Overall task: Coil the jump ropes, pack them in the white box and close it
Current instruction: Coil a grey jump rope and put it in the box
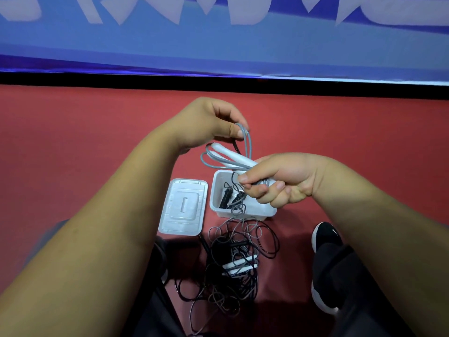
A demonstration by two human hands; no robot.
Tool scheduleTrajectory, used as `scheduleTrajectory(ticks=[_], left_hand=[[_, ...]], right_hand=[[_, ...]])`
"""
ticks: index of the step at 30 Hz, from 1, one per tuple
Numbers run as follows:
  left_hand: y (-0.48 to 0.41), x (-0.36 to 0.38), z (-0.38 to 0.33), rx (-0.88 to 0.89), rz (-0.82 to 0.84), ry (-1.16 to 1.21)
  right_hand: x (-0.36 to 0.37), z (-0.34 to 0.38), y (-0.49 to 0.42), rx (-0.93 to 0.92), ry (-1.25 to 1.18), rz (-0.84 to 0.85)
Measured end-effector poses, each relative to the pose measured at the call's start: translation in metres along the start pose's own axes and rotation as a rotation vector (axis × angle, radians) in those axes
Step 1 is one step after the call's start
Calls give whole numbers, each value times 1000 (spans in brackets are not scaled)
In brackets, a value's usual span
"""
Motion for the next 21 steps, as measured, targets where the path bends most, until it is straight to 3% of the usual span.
scheduleTrajectory(ticks=[4,12,17,21], left_hand=[[3,1,-6,-2,-7,-124],[7,-10,-8,13,-25,-237],[7,-6,4,-36,27,-359],[3,-1,28,-151,61,-291]], right_hand=[[-17,-8,-2,54,34,-110],[-55,-1,-4,11,-187,-410],[-62,8,-3,-69,-296,-468],[-59,20,-5,-168,-322,-454]])
Point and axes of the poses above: each hand's wrist, its own y-axis away from the middle knuckle, its own x-axis out of the palm, z = x × y, the point moved 10 cm from there along -y, towards the middle knuckle, and after that the axes turned 9 degrees about -x, right-handed, at the moved point
